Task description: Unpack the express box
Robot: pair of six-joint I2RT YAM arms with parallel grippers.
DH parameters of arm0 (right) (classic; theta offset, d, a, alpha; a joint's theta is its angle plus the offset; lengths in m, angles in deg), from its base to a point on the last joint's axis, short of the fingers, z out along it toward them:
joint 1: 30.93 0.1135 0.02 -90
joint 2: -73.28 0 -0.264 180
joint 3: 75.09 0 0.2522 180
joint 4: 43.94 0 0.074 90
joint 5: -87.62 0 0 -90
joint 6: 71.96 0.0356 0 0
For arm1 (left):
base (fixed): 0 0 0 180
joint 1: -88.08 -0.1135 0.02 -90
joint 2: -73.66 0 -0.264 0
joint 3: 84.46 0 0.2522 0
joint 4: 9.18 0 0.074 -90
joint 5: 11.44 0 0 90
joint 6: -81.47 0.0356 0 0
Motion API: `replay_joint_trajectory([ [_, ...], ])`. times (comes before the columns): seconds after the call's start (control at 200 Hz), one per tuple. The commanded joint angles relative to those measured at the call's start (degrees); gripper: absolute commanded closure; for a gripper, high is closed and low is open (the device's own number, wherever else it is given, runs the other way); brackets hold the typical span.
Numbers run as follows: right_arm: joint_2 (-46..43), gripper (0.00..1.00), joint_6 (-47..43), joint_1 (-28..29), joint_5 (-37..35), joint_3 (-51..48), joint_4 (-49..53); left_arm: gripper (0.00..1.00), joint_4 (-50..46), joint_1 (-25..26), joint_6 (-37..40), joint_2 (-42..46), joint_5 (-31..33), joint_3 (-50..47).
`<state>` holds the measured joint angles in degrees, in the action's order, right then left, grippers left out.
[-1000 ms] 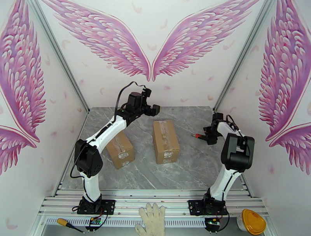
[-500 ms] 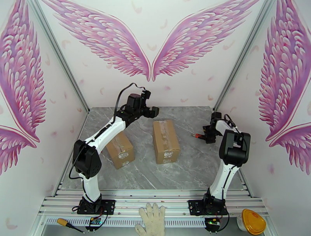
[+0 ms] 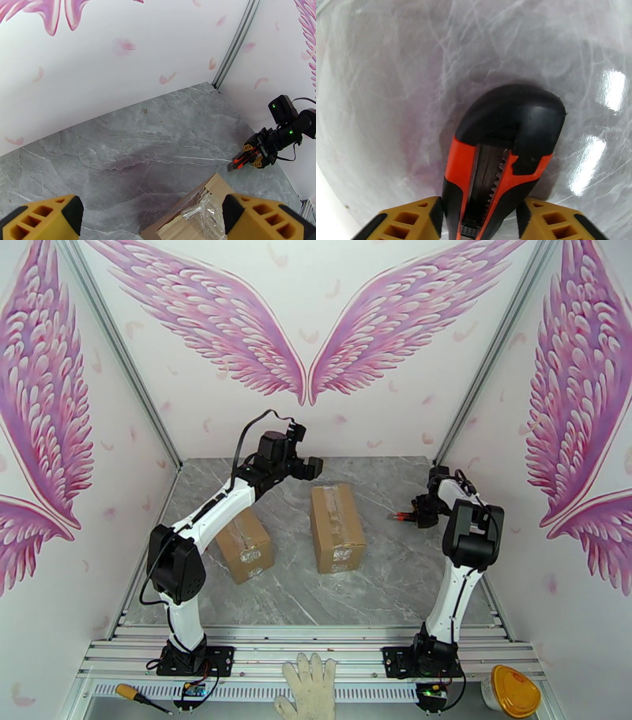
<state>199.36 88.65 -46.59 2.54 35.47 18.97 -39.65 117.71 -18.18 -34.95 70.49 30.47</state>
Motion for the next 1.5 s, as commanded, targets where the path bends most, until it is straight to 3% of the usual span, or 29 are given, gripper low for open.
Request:
replay_joint_trajectory([
  [0.0,2.8,0.55,-2.7,0.4,1.3,-1.0,-3.5,0.01,0.6,0.2,-0.3,2.3,-0.1,-0.1],
  [0.115,-1.6,0.62,-2.5,0.3,1.2,-6.0,-7.8,0.01,-0.5,0.3,-0.1,1.8,-0.7,0.8],
  [0.265,-10.4,0.64,-1.3,0.9,1.2,-15.5,-16.6,0.02,-3.5,0.5,0.7,1.0,-1.8,3.0],
  [0.565,-28.0,0.65,-2.2,5.1,-1.3,-31.5,-30.7,0.13,-7.2,2.6,1.6,-0.6,-7.6,7.1],
  [0.855,-46.0,0.63,-3.6,10.3,-2.9,-42.7,-42.1,0.29,-8.4,9.2,6.0,-3.1,-12.9,9.8],
  [1.169,-63.6,0.61,-8.4,13.3,-3.0,-45.5,-40.6,0.32,-10.1,14.7,7.1,-12.1,-19.2,20.1],
  [1.309,-66.8,0.6,-10.1,14.2,-2.1,-45.0,-38.8,0.33,-11.3,16.2,6.5,-15.0,-22.8,25.1],
  [1.494,-68.9,0.6,-11.2,14.4,0.1,-45.7,-39.5,0.3,-11.1,18.0,7.3,-14.6,-24.7,24.2],
])
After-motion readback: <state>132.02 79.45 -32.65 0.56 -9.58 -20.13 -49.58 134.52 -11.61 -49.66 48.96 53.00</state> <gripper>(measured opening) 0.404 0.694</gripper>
